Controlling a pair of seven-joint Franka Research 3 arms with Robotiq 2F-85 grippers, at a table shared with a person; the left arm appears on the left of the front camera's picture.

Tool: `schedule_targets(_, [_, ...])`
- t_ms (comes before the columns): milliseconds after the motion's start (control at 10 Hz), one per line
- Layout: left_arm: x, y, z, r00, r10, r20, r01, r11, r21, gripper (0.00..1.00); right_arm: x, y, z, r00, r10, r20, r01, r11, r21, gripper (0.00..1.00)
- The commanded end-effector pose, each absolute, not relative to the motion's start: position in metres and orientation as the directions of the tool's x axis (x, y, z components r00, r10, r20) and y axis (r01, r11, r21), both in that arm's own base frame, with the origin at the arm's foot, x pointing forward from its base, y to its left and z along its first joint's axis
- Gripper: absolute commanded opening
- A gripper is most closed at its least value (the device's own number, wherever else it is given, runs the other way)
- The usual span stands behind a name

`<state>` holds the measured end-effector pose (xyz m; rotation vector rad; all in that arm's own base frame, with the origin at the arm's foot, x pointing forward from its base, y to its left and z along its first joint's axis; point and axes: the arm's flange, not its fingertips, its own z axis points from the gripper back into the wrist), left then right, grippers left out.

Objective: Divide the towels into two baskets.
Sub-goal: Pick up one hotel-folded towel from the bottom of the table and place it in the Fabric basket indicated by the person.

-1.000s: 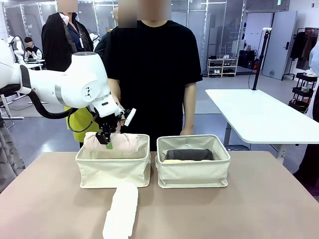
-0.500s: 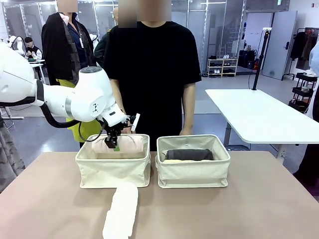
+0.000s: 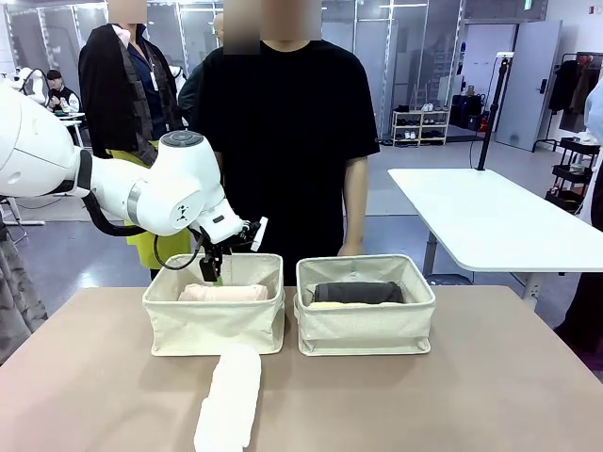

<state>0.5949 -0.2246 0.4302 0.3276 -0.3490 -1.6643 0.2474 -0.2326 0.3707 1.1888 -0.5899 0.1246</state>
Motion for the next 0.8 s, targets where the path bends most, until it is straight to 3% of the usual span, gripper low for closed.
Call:
schedule_targets(0, [0.5946, -0.2228, 0.4326, -0.099, -0.995, 0.01, 0.897, -0.085, 0.433, 1.0, 0.2443, -0.2314, 0.3727, 0.837, -0.214, 0.504, -0.403, 0.382, 0.831, 1.0])
schedule_targets(200, [0.5881, -0.2227, 0.4378, -0.125, -0.991, 0.041, 0.905, -0.097, 0.415, 1.0, 0.2443, -0.2314, 0.3727, 0.837, -0.214, 0.504, -0.403, 0.382, 0.831, 1.0])
schedule_targets(300, [0.5945, -0.2256, 0.4313, -0.116, -0.993, -0.005, 0.904, -0.108, 0.413, 1.0, 0.2443, -0.2314, 0.3727, 0.837, -0.214, 0.504, -0.403, 0.382, 0.831, 1.0])
schedule_targets(700, [0.5945, -0.2256, 0.4313, -0.116, -0.993, -0.005, 0.904, -0.108, 0.413, 1.0, 0.2443, -0.2314, 0.3727, 0.837, -0.214, 0.504, -0.403, 0.382, 0.831, 1.0])
